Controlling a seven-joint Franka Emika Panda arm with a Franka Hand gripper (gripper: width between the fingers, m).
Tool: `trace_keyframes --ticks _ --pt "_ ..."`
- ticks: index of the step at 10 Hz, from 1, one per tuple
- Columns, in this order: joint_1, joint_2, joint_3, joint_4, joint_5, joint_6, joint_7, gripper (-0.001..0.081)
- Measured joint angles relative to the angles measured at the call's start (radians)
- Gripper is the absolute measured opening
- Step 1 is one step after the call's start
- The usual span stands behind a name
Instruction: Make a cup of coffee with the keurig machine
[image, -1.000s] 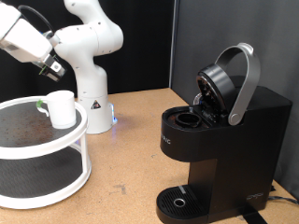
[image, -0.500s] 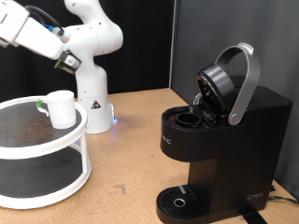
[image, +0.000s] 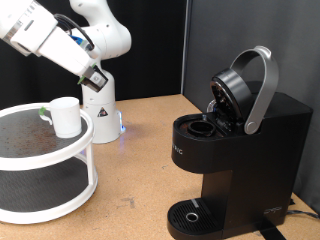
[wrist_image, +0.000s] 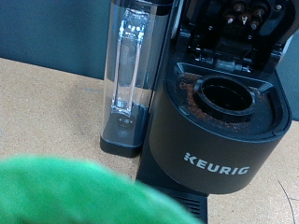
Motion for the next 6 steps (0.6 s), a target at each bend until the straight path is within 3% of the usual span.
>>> trace_keyframes --ticks 2,4,6 --pt "0.006 0.007 -0.002 0.024 0.035 -0.095 0.029 0.0450" --pt "0.036 0.033 0.006 0.082 0.077 -0.194 0.073 0.0450" --pt "0.056 0.047 0.048 0.113 0.091 -0.167 0.143 0.0450"
